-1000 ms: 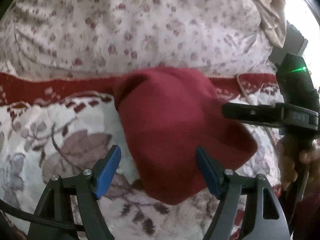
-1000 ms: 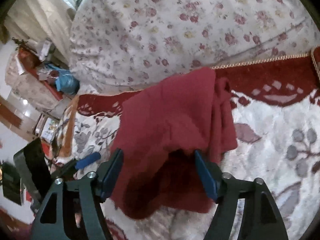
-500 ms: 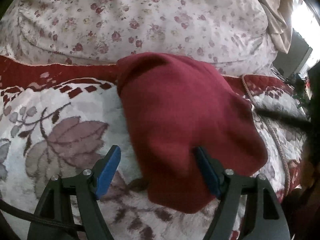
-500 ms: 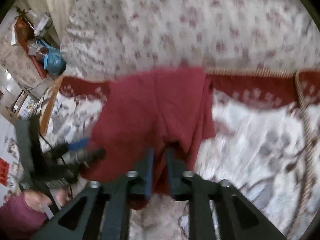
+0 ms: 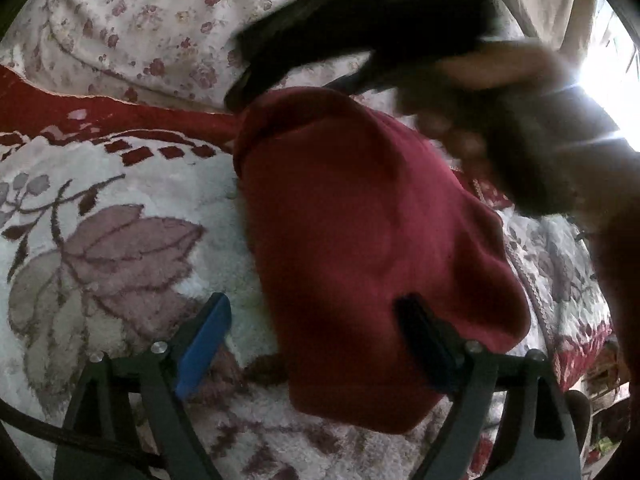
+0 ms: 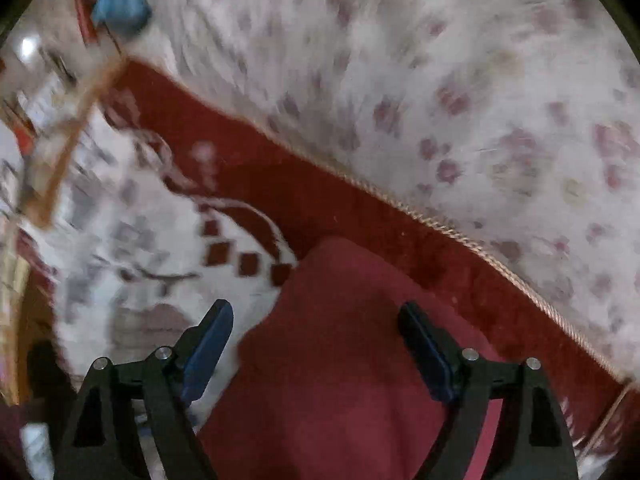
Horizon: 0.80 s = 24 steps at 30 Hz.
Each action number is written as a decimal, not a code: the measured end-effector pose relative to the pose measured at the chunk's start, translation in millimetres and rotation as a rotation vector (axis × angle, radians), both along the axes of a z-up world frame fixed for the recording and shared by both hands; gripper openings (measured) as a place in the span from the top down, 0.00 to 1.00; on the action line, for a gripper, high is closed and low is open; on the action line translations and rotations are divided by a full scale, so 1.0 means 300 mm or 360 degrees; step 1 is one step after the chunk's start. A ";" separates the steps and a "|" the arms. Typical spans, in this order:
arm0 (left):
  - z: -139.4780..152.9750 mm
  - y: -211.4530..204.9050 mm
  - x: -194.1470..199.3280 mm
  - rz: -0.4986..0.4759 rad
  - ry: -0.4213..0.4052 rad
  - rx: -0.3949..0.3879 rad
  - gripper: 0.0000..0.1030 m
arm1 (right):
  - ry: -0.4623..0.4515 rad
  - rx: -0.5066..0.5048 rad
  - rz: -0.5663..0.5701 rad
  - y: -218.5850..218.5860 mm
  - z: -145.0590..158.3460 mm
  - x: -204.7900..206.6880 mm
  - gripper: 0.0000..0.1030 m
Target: Fold small clothes
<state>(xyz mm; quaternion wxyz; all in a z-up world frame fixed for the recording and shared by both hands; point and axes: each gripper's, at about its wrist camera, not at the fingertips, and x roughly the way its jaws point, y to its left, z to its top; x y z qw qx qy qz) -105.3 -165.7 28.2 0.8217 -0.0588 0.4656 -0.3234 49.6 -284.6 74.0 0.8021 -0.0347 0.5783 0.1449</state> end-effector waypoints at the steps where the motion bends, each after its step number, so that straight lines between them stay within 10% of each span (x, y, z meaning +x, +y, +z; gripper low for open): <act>1: -0.001 0.003 0.003 -0.0010 0.0002 -0.0007 0.15 | 0.0038 -0.0074 0.0012 0.013 -0.046 0.023 0.16; 3: -0.003 0.010 0.010 -0.0020 0.0028 -0.0032 0.15 | 0.0069 -0.0096 0.0005 0.023 -0.077 0.030 0.67; 11: 0.003 0.007 0.019 -0.0027 0.0052 -0.0031 0.15 | -0.0207 0.0097 -0.0318 -0.108 0.000 0.050 0.97; 16: 0.000 0.002 0.018 -0.0019 0.0049 -0.0030 0.15 | -0.0158 0.0051 -0.0396 -0.121 -0.092 0.058 0.97; 20: 0.007 0.008 0.005 -0.0021 0.0060 -0.0030 0.15 | -0.0306 0.0139 -0.0475 -0.161 0.019 0.011 0.96; 22: 0.019 0.018 0.005 -0.0024 0.0078 -0.0031 0.15 | -0.0373 0.0208 -0.0526 -0.212 0.107 -0.059 0.85; 24: 0.035 0.032 0.008 -0.0014 0.0094 -0.0048 0.15 | -0.0378 0.0253 -0.0540 -0.252 0.162 -0.143 0.47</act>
